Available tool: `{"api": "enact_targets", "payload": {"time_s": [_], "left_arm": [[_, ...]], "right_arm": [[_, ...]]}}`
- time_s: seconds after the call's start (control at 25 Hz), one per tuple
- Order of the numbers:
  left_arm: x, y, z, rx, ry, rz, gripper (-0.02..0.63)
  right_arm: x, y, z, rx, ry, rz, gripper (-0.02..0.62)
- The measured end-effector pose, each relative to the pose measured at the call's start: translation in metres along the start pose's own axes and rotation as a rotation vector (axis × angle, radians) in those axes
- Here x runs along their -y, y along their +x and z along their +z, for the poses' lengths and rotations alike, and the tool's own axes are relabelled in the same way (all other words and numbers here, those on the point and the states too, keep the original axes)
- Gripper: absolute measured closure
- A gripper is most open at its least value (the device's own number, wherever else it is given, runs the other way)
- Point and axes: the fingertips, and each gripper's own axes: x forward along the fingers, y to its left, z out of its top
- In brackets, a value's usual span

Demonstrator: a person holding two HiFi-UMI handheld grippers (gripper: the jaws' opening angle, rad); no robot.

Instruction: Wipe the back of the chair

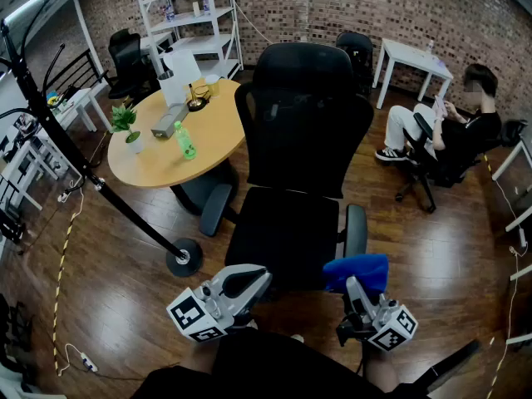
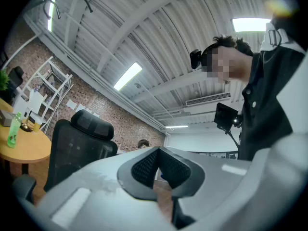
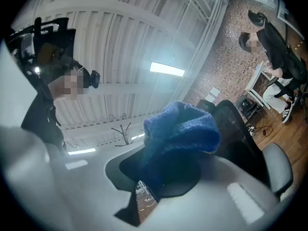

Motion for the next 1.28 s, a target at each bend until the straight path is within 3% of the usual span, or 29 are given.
{"api": "enact_targets", "payload": {"time_s": [0.2,0.48,0.68,0.92,1.04,1.28], "left_arm": [[-0.041,-0.002,0.008,0.003,0.015,-0.002,0.600],[-0.165,-0.004,0.025,0.096,-0.048,-0.036,0.600],[-0.256,0.000,0.042,0.106,-0.100,-0.133,0.600],[-0.301,0.010,0.054,0.088,-0.140,-0.164,0.600],[-0.314,0.011,0.053,0.070,-0.138,-0.134,0.600],[-0.339,0.002,0.065,0.082,-0.082,0.006,0.600]], "right_arm": [[0.024,0.050,0.009,-0.007,-0.058,-0.030,0.537],[0.093,0.162,0.038,-0.052,-0.279,-0.164,0.537],[0.159,0.245,0.122,-0.032,-0.540,-0.333,0.537],[0.190,0.305,0.216,0.068,-0.618,-0.422,0.537],[0.212,0.335,0.242,0.059,-0.645,-0.459,0.537],[0.260,0.406,0.281,0.099,-0.684,-0.487,0.537]]}}
